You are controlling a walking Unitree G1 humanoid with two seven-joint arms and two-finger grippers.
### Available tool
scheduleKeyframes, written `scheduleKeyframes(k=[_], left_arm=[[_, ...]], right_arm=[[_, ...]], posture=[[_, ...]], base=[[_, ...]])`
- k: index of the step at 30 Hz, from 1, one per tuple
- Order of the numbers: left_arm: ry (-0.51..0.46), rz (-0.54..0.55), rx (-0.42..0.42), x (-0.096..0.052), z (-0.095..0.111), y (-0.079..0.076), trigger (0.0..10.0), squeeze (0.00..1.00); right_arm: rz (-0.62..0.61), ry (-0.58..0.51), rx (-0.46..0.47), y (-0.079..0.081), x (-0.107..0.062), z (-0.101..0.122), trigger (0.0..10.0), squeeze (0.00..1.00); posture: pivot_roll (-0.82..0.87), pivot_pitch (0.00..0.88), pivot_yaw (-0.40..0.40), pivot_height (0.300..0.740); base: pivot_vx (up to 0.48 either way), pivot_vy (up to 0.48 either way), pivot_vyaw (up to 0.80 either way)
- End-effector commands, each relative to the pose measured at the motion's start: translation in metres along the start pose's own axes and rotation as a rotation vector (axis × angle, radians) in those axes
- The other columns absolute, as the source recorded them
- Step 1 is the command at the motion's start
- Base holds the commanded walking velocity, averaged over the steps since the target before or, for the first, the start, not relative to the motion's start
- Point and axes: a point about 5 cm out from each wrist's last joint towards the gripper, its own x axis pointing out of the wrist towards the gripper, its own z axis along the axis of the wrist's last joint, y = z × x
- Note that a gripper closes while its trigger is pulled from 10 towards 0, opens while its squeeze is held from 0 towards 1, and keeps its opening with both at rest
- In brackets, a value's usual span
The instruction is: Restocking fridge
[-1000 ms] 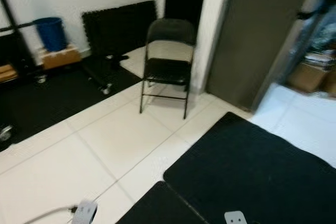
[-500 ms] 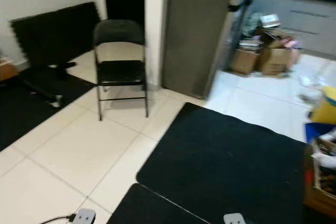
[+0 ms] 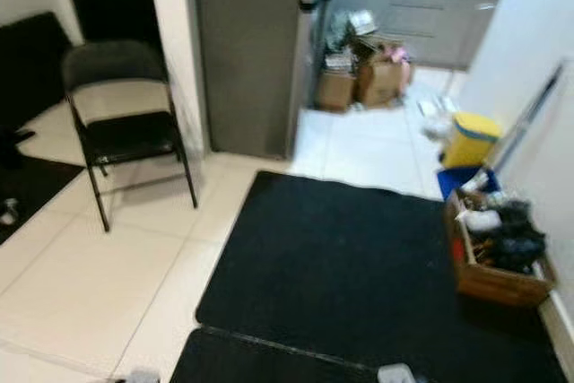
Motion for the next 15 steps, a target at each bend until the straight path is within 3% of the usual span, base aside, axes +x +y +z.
scheduleKeyframes(k=[1, 10, 15], left_arm=[[-0.013, 0.012, 0.016, -0.0002, 0.0058, 0.0045, 10.0, 0.0], [-0.015, 0.005, -0.011, 0.0011, 0.0061, -0.0007, 10.0, 0.0], [-0.013, -0.004, -0.016, 0.0019, 0.006, -0.0047, 10.0, 0.0]], right_arm=[[-0.004, -0.001, 0.001, -0.0025, -0.0002, 0.0003, 10.0, 0.0], [0.001, -0.008, -0.014, -0.0014, 0.0001, 0.004, 10.0, 0.0], [-0.004, -0.011, -0.017, -0.0016, 0.0001, 0.0045, 10.0, 0.0]], posture=[[0.0, 0.0, -0.002, 0.74], [0.0, 0.0, -0.014, 0.74], [0.0, 0.0, -0.017, 0.74]], base=[[0.0, 0.0, -0.8], [0.0, 0.0, -0.8], [0.0, 0.0, 0.0]])
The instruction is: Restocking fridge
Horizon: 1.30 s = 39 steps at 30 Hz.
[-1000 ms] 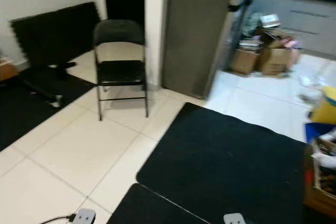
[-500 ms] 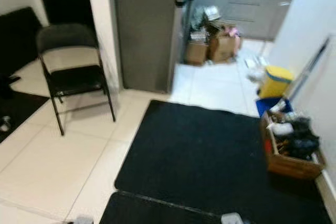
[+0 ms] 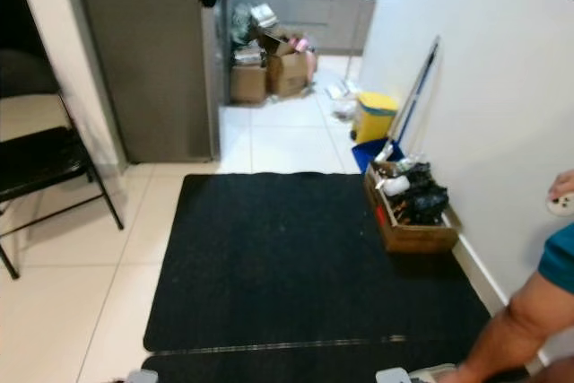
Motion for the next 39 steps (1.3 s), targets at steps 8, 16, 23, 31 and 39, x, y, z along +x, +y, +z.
scheduleKeyframes(k=[8, 16, 23, 31, 39], left_arm=[[0.01, -0.022, -0.015, 0.0, -0.003, -0.004, 10.0, 0.0], [0.012, -0.028, -0.004, -0.001, -0.005, -0.002, 10.0, 0.0], [0.014, -0.036, 0.007, -0.001, -0.006, -0.002, 10.0, 0.0], [0.001, -0.054, 0.02, 0.001, -0.001, -0.01, 10.0, 0.0], [0.001, -0.062, 0.027, 0.002, 0.0, -0.012, 10.0, 0.0]], right_arm=[[-0.015, -0.02, 0.004, -0.003, 0.0, 0.005, 10.0, 0.0], [-0.011, -0.015, 0.004, -0.002, 0.0, 0.003, 10.0, 0.0], [-0.011, -0.014, 0.006, -0.001, 0.0, 0.003, 10.0, 0.0], [-0.011, -0.018, 0.006, -0.001, 0.0, 0.004, 10.0, 0.0], [-0.009, 0.004, -0.012, -0.001, 0.0, -0.003, 10.0, 0.0]], posture=[[-0.01, 0.0, -0.016, 0.74], [-0.01, 0.0, -0.021, 0.74], [-0.01, 0.0, -0.019, 0.74], [-0.01, 0.0, -0.02, 0.74], [-0.01, 0.0, -0.018, 0.74]], base=[[0.0, 0.0, 0.0], [0.223, 0.0, 0.0], [0.266, 0.0, 0.0], [0.291, 0.0, 0.0], [0.294, 0.0, -0.59]])
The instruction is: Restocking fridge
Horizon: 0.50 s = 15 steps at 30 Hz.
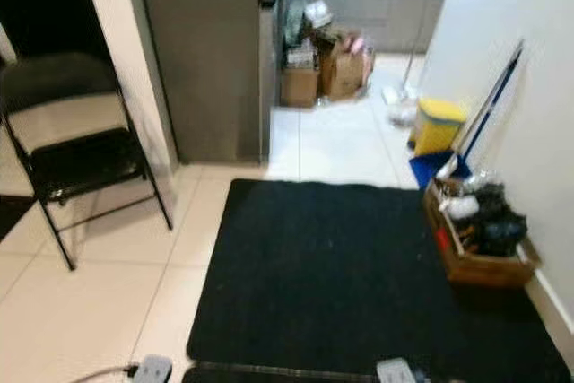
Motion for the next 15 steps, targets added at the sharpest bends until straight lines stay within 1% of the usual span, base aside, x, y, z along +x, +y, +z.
scheduleKeyframes(k=[1, 11, 15], left_arm=[[0.012, -0.001, 0.01, 0.0, -0.0005, 0.0003, 10.0, 0.0], [0.015, 0.002, 0.015, -0.0007, -0.0011, 0.0029, 10.0, 0.0], [0.016, 0.003, 0.018, -0.0011, -0.0014, 0.0041, 10.0, 0.0]], right_arm=[[0.011, 0.034, -0.005, 0.0037, -0.0004, -0.0102, 10.0, 0.0], [0.013, 0.037, -0.001, 0.0043, -0.0006, -0.0129, 10.0, 0.0], [0.011, 0.03, 0.003, 0.004, -0.0006, -0.0122, 10.0, 0.0]], posture=[[-0.01, 0.0, -0.018, 0.74], [-0.01, 0.0, -0.018, 0.74], [-0.01, 0.0, -0.018, 0.74]], base=[[0.292, 0.0, -0.79], [0.295, 0.0, -0.79], [0.295, 0.0, 0.0]])
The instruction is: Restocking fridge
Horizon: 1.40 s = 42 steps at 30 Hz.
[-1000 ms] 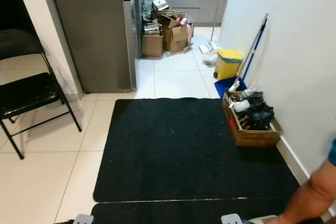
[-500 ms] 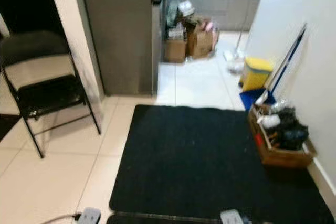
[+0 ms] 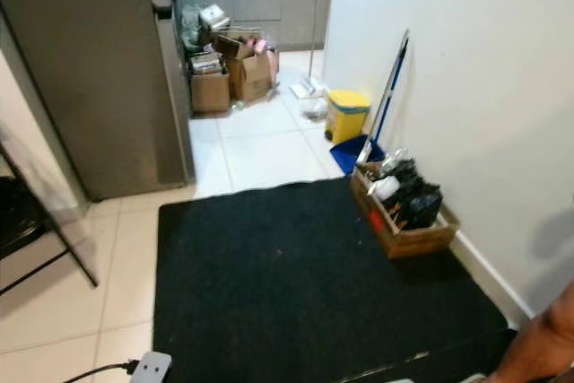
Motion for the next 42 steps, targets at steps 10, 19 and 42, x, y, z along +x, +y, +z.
scheduleKeyframes(k=[10, 19, 42], left_arm=[[0.028, -0.006, 0.02, 0.0, -0.005, -0.001, 10.0, 0.0], [0.023, -0.014, 0.024, 0.0, -0.003, -0.002, 10.0, 0.0], [0.009, -0.041, 0.024, 0.004, 0.001, -0.018, 10.0, 0.0]], right_arm=[[0.021, -0.027, 0.0, 0.007, 0.001, 0.006, 10.0, 0.0], [0.022, -0.026, -0.005, 0.007, 0.0, 0.005, 10.0, 0.0], [0.023, -0.022, -0.002, 0.007, 0.0, 0.003, 10.0, 0.0]], posture=[[-0.01, 0.0, -0.016, 0.74], [-0.02, 0.0, -0.017, 0.74], [-0.02, 0.0, -0.019, 0.74]], base=[[0.294, 0.0, 0.0], [0.296, 0.0, 0.0], [0.296, 0.0, 0.0]])
